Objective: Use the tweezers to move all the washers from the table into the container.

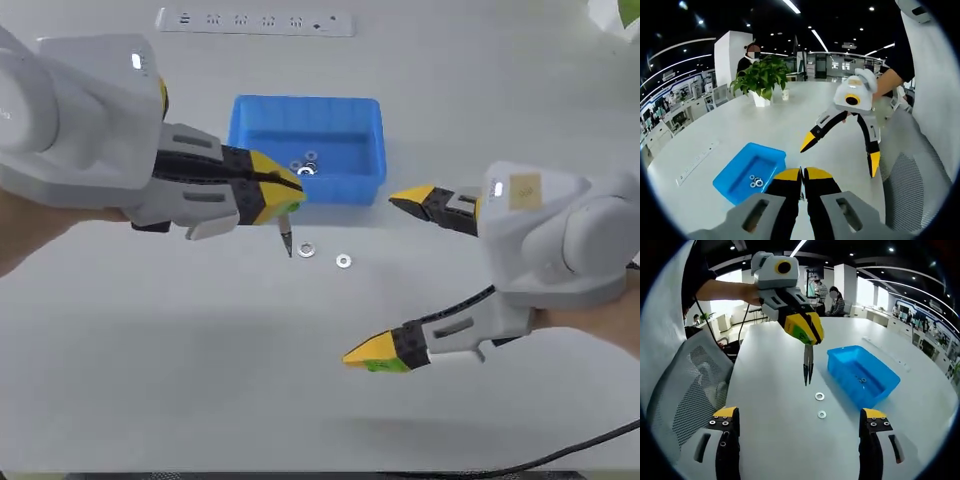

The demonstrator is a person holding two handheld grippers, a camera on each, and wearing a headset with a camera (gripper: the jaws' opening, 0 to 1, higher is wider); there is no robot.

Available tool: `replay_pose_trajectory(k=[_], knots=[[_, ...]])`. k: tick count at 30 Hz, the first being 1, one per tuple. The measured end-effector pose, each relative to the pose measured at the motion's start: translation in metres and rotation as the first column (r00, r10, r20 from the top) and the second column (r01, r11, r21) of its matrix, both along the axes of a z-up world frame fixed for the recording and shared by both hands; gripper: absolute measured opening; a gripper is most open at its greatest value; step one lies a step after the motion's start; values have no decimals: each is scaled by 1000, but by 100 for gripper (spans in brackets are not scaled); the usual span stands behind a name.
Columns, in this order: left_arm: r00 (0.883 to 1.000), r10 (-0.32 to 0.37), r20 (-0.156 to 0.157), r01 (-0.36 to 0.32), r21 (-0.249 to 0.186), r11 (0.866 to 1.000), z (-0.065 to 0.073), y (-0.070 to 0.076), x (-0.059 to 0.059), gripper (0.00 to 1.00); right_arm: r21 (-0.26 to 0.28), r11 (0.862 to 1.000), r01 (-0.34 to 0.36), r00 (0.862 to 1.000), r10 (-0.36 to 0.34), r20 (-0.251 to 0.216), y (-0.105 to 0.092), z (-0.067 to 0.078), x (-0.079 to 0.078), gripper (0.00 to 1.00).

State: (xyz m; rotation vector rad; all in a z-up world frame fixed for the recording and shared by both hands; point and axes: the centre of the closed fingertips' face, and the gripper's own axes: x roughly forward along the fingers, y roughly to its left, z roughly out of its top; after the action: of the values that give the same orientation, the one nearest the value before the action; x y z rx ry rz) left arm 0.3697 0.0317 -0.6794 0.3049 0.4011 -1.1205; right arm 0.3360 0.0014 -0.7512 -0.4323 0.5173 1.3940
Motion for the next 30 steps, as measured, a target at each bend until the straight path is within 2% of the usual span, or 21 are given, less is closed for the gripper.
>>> replay_pose_trajectory(k=[2, 6, 12, 17, 20, 23, 28, 30], knots=[[1000, -6, -2, 6, 4, 1000, -5, 1, 0, 6, 4, 1000, 6, 1000, -6, -6, -2, -3, -1, 100], [1000, -10, -7, 10, -14, 1000, -3, 2, 1, 6, 17, 1000, 13, 1000, -13, -18, -4, -3, -2, 100], [1000, -20, -4, 20, -18, 1000, -5, -6, 8, 6, 36, 999, 27, 999, -25, -47, -5, -4, -2, 97], [1000, -12, -8, 12, -10, 1000, -14, -5, 15, 6, 15, 1000, 12, 999, -12, -46, -9, -11, -5, 97], [1000, -25, -9, 25, 15, 1000, -22, -6, 18, 6, 13, 1000, 12, 998, -11, -59, -10, -14, -7, 97], [1000, -18, -10, 18, 9, 1000, -23, -5, 21, 6, 17, 1000, 11, 998, -10, -69, -10, -14, -8, 96], [1000, -21, -9, 22, 24, 999, -27, -4, 23, 6, 15, 1000, 7, 997, -6, -82, -12, -17, -9, 96], [1000, -23, -19, 23, 23, 999, -29, -4, 23, 6, 15, 1000, 9, 996, -8, -84, -12, -17, -9, 95]])
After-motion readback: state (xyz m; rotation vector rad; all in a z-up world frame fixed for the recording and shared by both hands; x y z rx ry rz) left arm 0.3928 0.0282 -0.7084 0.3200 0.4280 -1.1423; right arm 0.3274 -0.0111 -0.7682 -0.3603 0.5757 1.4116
